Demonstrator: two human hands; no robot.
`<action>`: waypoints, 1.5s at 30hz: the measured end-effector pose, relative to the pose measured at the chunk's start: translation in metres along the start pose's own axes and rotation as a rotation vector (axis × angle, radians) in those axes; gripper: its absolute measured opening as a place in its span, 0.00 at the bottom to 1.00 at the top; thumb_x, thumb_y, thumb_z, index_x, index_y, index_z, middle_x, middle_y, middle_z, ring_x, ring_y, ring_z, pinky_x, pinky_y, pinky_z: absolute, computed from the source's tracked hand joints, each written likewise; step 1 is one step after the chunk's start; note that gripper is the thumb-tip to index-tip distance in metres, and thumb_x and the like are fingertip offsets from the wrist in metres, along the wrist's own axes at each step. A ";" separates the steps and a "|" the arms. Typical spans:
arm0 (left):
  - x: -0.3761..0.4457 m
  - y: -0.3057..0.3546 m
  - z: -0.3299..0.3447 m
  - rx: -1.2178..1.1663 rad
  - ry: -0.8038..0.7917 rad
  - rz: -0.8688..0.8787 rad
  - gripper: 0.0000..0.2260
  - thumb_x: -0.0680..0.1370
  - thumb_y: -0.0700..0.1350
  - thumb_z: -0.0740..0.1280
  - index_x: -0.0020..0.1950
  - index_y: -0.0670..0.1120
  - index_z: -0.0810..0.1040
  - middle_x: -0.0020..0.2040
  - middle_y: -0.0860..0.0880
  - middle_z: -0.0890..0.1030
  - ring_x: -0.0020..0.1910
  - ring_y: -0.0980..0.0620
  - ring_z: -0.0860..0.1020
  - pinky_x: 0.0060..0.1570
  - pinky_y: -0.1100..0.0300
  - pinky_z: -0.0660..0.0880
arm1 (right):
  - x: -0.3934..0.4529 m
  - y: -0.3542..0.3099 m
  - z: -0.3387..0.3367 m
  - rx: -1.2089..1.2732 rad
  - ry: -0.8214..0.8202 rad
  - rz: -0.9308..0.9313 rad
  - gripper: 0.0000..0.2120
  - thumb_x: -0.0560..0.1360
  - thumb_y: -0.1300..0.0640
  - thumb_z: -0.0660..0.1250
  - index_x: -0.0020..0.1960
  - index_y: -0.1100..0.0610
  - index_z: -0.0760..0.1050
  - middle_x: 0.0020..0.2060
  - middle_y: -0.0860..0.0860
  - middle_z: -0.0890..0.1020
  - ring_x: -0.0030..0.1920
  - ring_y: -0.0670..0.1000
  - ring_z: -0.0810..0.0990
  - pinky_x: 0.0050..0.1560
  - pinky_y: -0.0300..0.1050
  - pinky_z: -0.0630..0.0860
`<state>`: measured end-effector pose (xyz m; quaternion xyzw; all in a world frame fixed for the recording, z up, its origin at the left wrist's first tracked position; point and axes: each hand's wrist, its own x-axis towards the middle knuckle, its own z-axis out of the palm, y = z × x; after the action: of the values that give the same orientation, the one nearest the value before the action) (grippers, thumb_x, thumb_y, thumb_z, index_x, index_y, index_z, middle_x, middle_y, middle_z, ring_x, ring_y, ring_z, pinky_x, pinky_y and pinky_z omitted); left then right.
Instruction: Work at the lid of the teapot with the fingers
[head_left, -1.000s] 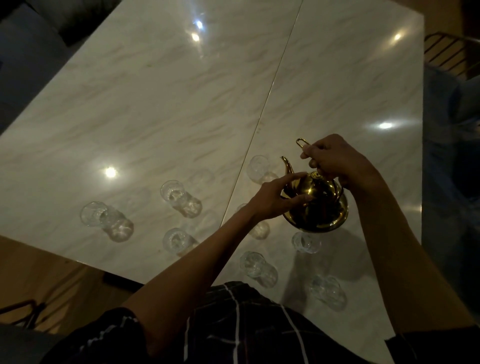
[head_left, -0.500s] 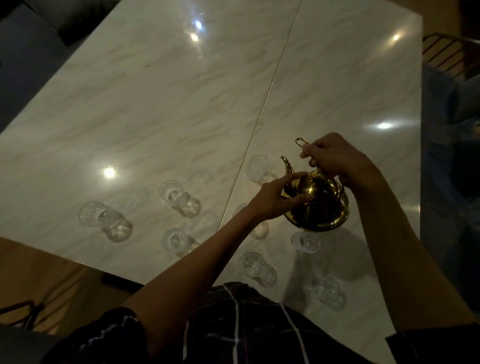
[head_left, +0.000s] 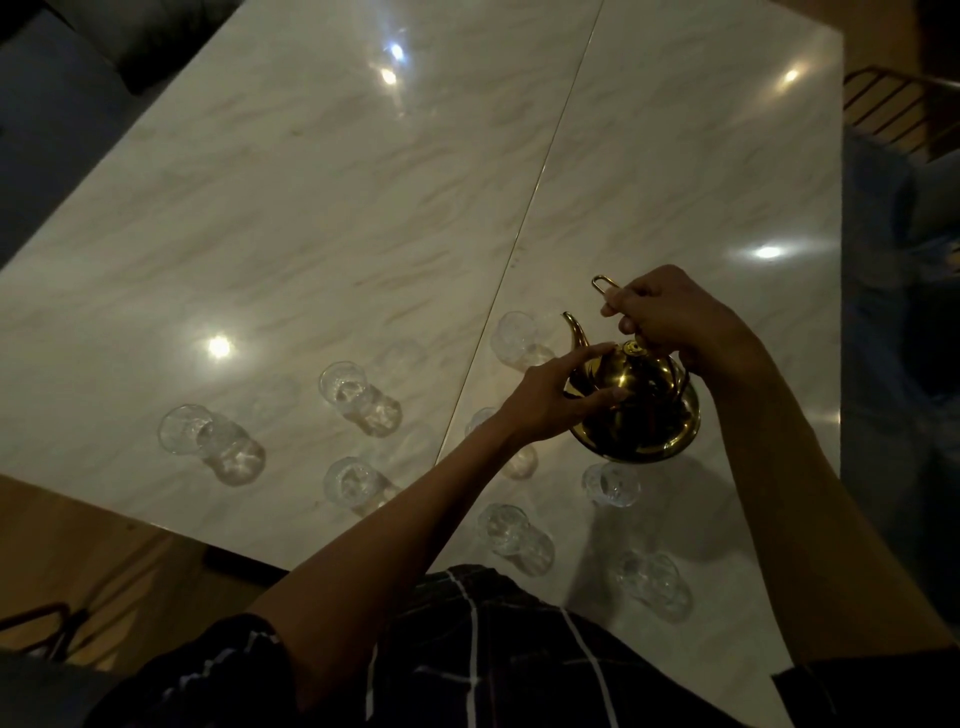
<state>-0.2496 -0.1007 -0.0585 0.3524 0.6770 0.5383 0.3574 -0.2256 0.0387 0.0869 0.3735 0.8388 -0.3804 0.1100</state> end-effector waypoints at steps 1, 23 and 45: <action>0.000 0.000 0.000 0.001 0.002 0.000 0.27 0.80 0.52 0.72 0.78 0.52 0.71 0.67 0.44 0.81 0.59 0.48 0.83 0.56 0.49 0.84 | 0.000 0.000 0.000 0.000 0.000 -0.001 0.14 0.82 0.52 0.61 0.51 0.59 0.82 0.35 0.51 0.79 0.31 0.48 0.75 0.34 0.41 0.69; 0.003 0.000 0.001 0.001 0.006 0.042 0.27 0.80 0.50 0.73 0.77 0.49 0.71 0.64 0.44 0.82 0.55 0.48 0.83 0.54 0.51 0.84 | 0.000 0.001 -0.002 -0.008 -0.002 -0.006 0.14 0.82 0.52 0.61 0.54 0.60 0.82 0.35 0.51 0.79 0.32 0.47 0.75 0.35 0.41 0.69; -0.016 0.009 -0.007 0.098 0.126 0.074 0.28 0.77 0.47 0.76 0.76 0.47 0.73 0.66 0.45 0.81 0.58 0.52 0.79 0.53 0.67 0.78 | -0.025 0.015 0.014 0.161 0.095 -0.103 0.13 0.81 0.50 0.62 0.46 0.55 0.81 0.35 0.52 0.78 0.37 0.48 0.77 0.36 0.43 0.72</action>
<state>-0.2467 -0.1160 -0.0464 0.3596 0.7102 0.5384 0.2766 -0.1987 0.0217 0.0803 0.3552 0.8278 -0.4338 0.0202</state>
